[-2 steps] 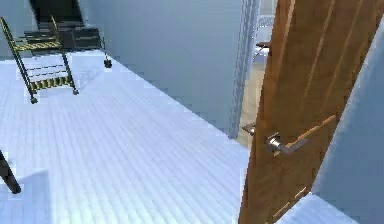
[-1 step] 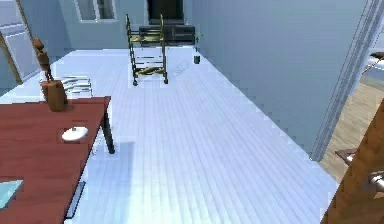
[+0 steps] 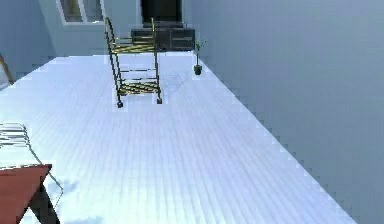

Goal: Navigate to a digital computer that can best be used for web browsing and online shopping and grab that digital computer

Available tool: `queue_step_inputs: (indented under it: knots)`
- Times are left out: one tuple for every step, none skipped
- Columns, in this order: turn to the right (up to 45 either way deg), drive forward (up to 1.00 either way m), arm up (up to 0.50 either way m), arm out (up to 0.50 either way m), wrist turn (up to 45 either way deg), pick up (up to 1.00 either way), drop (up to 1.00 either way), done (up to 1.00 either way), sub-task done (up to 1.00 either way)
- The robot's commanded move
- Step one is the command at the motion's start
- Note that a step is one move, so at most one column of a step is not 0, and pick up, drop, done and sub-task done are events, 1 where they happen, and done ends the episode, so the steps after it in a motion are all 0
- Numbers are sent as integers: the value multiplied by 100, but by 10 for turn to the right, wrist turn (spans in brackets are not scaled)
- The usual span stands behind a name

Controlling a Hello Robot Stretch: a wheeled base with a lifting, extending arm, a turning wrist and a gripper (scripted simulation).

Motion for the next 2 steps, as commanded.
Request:
queue_step_inputs:
  knots:
    - [-450,0,0,0,0,0,0,0,0]
    - [-450,0,0,0,0,0,0,0,0]
